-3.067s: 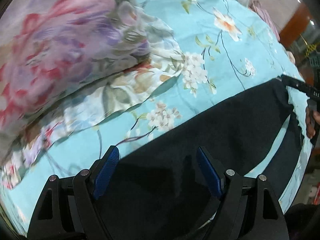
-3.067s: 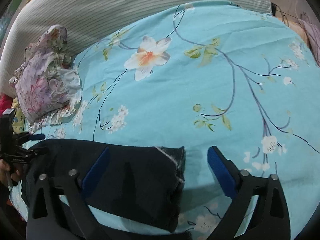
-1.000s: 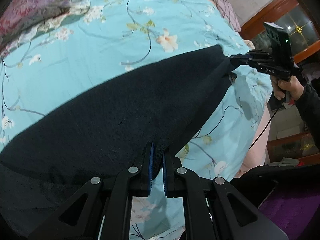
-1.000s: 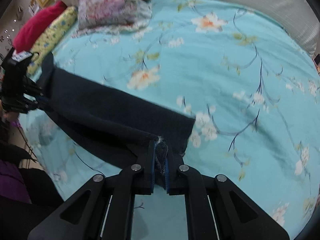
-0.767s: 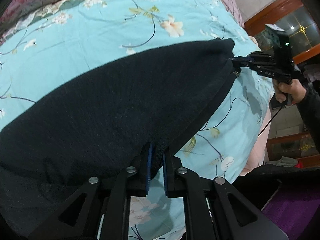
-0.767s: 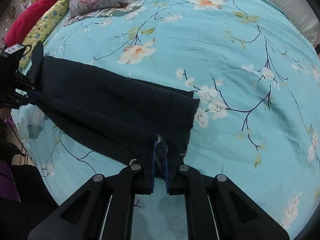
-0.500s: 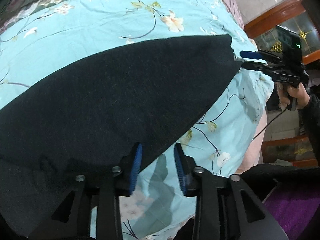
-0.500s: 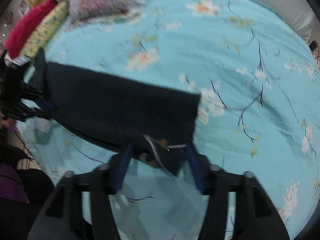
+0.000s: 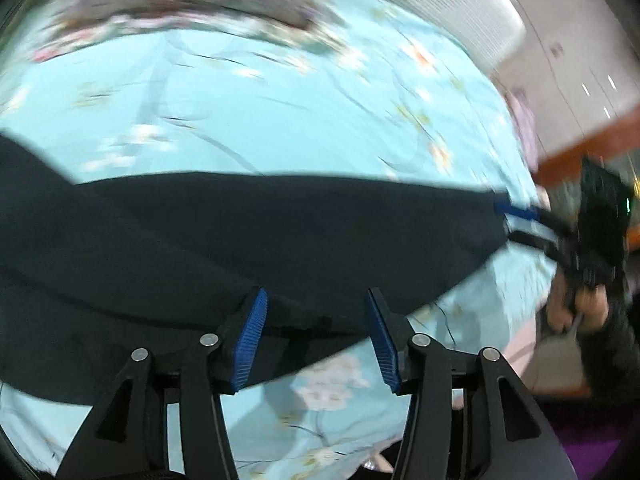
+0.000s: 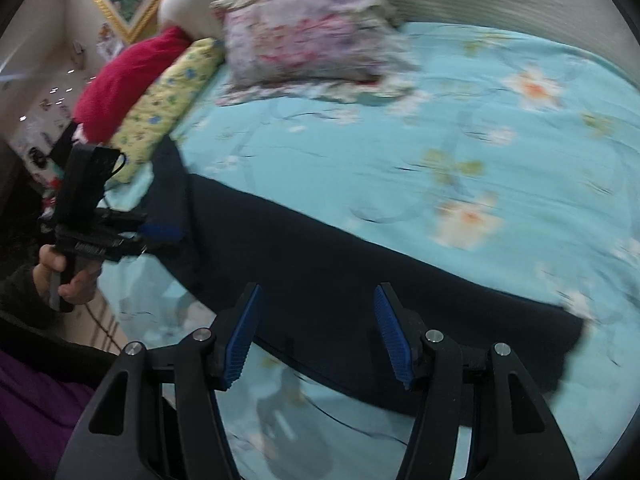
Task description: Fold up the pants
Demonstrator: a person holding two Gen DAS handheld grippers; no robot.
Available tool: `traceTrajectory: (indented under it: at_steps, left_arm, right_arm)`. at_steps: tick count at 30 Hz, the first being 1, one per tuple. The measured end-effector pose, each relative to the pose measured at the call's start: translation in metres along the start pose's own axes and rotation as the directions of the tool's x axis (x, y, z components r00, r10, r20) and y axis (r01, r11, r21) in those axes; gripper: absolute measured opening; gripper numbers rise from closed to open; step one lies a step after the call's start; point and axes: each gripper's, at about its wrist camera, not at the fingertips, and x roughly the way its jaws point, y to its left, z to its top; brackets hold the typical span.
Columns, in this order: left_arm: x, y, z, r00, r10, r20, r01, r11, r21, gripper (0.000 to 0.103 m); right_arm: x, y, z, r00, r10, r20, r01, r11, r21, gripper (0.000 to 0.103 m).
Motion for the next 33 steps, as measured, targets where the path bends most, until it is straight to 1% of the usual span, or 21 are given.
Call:
traceTrajectory:
  at_steps: [1, 3, 9, 11, 13, 15, 19, 23, 26, 28, 33]
  left_arm:
    - [-0.009, 0.012, 0.001, 1.0, 0.007, 0.023, -0.006, 0.999, -0.038, 0.052]
    - [-0.022, 0.027, 0.003, 0.998, 0.027, 0.057, -0.022, 0.996, -0.081, 0.052]
    - [-0.068, 0.077, 0.01, 0.985, 0.095, 0.146, -0.069, 0.982, -0.174, 0.055]
    - [-0.084, 0.1, 0.013, 0.981, 0.106, 0.161, -0.074, 0.978, -0.194, 0.056]
    - [-0.094, 0.116, 0.011, 0.977, 0.127, 0.172, -0.087, 0.972, -0.218, 0.058]
    - [-0.104, 0.133, 0.009, 0.973, 0.142, 0.183, -0.093, 0.963, -0.253, 0.059]
    - [-0.114, 0.155, 0.013, 0.965, 0.177, 0.193, -0.118, 0.951, -0.285, 0.061]
    - [-0.125, 0.174, 0.025, 0.962, 0.195, 0.192, -0.141, 0.955, -0.262, 0.065]
    - [-0.132, 0.188, 0.04, 0.965, 0.193, 0.178, -0.153, 0.964, -0.218, 0.068]
    - [-0.132, 0.198, 0.052, 0.969, 0.189, 0.158, -0.159, 0.97, -0.184, 0.069]
    - [-0.121, 0.213, 0.077, 0.987, 0.129, 0.091, -0.12, 0.988, -0.096, 0.069]
  right_arm:
    - [0.007, 0.007, 0.004, 1.0, 0.017, -0.004, -0.017, 1.0, -0.009, 0.059]
    - [0.023, 0.024, 0.011, 0.998, 0.059, -0.021, -0.06, 0.998, -0.031, 0.059]
    - [0.063, 0.066, 0.031, 0.989, 0.139, -0.057, -0.144, 0.986, -0.087, 0.059]
    - [0.072, 0.075, 0.036, 0.985, 0.159, -0.065, -0.165, 0.982, -0.095, 0.059]
    - [0.084, 0.086, 0.043, 0.981, 0.18, -0.076, -0.187, 0.977, -0.102, 0.059]
    - [0.093, 0.094, 0.049, 0.978, 0.191, -0.079, -0.199, 0.974, -0.107, 0.059]
    - [0.107, 0.104, 0.059, 0.97, 0.225, -0.096, -0.234, 0.966, -0.106, 0.059]
    - [0.123, 0.114, 0.068, 0.959, 0.252, -0.13, -0.266, 0.958, -0.109, 0.059]
    - [0.134, 0.119, 0.074, 0.949, 0.274, -0.156, -0.291, 0.951, -0.103, 0.059]
    - [0.144, 0.122, 0.078, 0.94, 0.292, -0.175, -0.311, 0.946, -0.092, 0.059]
    - [0.164, 0.13, 0.086, 0.929, 0.309, -0.202, -0.328, 0.942, -0.072, 0.059]
